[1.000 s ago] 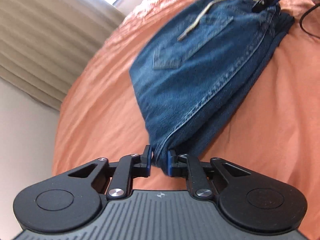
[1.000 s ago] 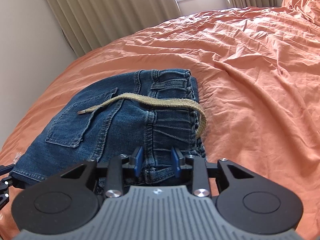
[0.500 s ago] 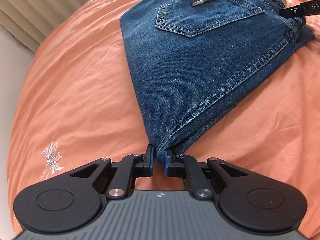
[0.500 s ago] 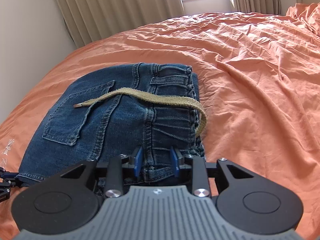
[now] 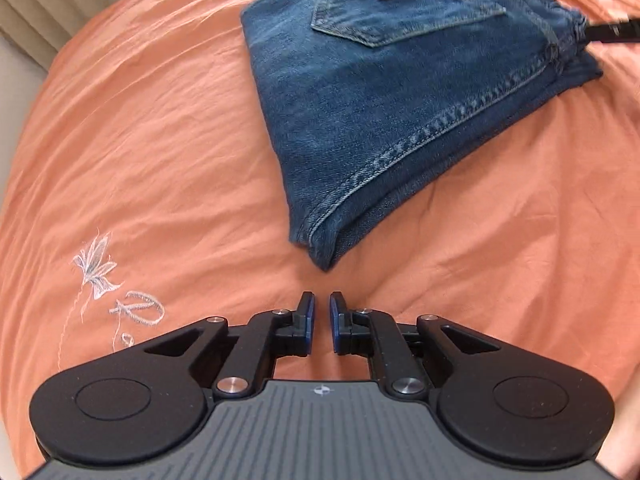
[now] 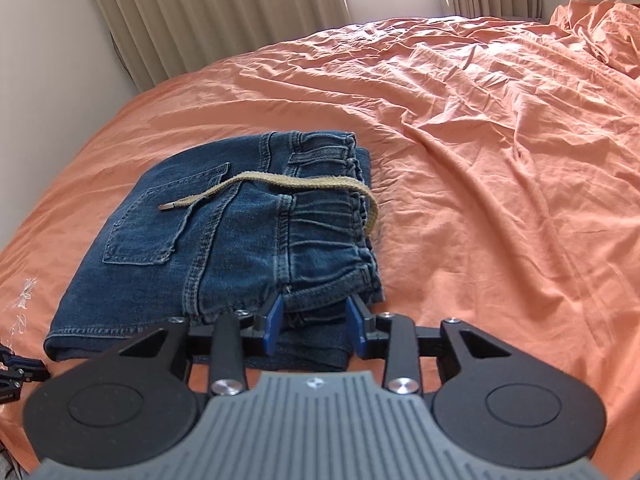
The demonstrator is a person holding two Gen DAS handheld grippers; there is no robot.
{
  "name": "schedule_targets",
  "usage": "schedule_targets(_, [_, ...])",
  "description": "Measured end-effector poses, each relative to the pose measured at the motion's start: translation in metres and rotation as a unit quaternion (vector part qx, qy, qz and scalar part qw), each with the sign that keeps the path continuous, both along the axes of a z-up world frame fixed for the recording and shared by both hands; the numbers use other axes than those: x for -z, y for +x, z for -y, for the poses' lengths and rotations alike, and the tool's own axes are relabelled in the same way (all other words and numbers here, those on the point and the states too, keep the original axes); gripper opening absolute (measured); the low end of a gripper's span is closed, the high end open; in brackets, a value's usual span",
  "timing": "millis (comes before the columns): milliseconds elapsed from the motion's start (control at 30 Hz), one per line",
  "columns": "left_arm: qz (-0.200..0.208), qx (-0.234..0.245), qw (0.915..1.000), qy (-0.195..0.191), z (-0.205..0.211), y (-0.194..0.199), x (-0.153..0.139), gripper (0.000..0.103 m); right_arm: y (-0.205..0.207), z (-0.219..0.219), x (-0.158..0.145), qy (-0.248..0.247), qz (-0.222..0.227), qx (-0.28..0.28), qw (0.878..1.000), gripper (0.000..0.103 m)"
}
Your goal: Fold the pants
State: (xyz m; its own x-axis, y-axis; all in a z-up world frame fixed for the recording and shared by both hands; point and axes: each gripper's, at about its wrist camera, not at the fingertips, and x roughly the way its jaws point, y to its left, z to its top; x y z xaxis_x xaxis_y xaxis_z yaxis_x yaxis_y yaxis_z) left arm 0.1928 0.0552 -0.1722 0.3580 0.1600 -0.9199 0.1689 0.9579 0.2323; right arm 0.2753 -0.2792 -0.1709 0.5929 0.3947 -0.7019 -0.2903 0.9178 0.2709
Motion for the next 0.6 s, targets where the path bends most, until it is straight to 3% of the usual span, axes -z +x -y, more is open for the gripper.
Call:
schedule_targets(67, [0.025, -0.018, 0.9974, -0.065, -0.015, -0.002, -0.016, 0.023, -0.004, 0.011, -0.008, 0.012, -0.008, 0.001, 1.000, 0.040])
schedule_targets(167, [0.078, -0.058, 0.9819, -0.163, -0.041, 0.003, -0.037, 0.036, 0.001, 0.029, -0.019, 0.052, -0.028, 0.008, 0.998, 0.054])
schedule_targets(233, [0.113, -0.091, 0.9646, -0.220, -0.057, 0.013, -0.046, 0.042, 0.012, 0.038, -0.024, 0.090, -0.043, 0.010, 0.995, 0.065])
schedule_targets(300, [0.141, -0.127, 0.9425, -0.276, -0.073, 0.033, -0.051, 0.049, 0.028, 0.044, -0.025, 0.131, -0.064, 0.007, 0.989, 0.067])
schedule_targets(467, [0.143, -0.195, 0.8863, -0.395, -0.106, 0.080, -0.028, 0.049, 0.076, 0.052, -0.006, 0.206, -0.123, 0.019, 0.971, 0.067])
schedule_targets(600, [0.129, -0.233, 0.8630, -0.429, -0.122, 0.107, 0.002, 0.049, 0.108, 0.055, 0.013, 0.220, -0.155, 0.029, 0.963, 0.068])
